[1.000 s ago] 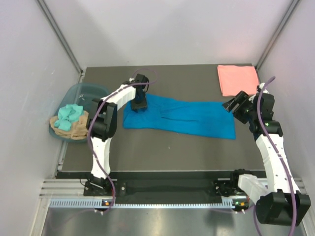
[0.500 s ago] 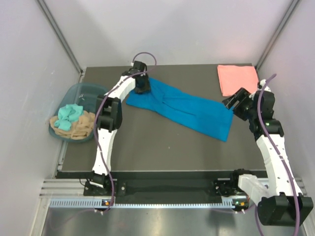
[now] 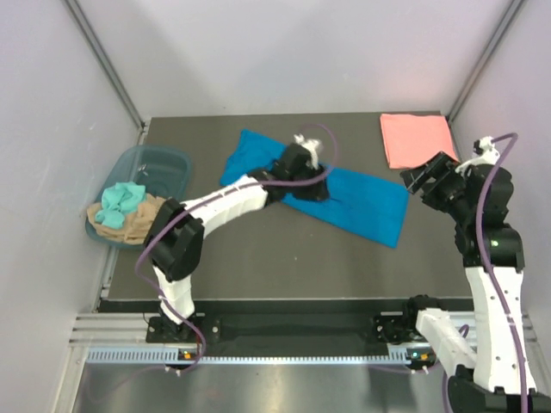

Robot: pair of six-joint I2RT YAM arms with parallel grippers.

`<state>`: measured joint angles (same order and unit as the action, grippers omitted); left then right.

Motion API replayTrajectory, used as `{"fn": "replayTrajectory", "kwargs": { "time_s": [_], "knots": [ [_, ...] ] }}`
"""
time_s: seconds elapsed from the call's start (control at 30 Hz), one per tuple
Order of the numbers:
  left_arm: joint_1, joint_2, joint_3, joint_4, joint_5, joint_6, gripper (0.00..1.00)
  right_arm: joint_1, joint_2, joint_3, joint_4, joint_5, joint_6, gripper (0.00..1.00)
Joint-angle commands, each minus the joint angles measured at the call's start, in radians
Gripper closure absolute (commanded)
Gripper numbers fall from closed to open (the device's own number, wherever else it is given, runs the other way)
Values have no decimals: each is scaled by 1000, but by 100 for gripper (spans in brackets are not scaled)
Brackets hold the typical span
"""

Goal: Fold and stack the t-shirts
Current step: Fold the tshirt

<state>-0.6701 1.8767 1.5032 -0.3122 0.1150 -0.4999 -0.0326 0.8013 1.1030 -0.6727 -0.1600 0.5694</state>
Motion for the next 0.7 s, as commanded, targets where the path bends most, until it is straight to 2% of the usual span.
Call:
{"fn": "replayTrajectory", "kwargs": {
  "time_s": [0.0,0.13,0.23,0.43,0.47,0.57,0.67],
  "knots": [
    [-106,-19,-107,212,55,-39,47,10,-56,67,-60,-29,-17,28],
    [-256,30,-135,361,55,36,48,10,-115,139,-120,-26,-39,27],
    [-313,114,-48,366,48,96,48,10,-148,213,-169,5,-66,27],
    [-368,272,99,337,2,110,49,10,-217,274,-208,53,-74,26],
    [-370,289,127,258,-44,95,49,10,-224,273,-206,59,-71,26],
    [-365,322,172,156,-181,-12,50,10,-243,265,-209,73,-71,26],
    [-347,289,166,64,-299,-208,50,10,-252,255,-212,85,-66,26]
  ]
}}
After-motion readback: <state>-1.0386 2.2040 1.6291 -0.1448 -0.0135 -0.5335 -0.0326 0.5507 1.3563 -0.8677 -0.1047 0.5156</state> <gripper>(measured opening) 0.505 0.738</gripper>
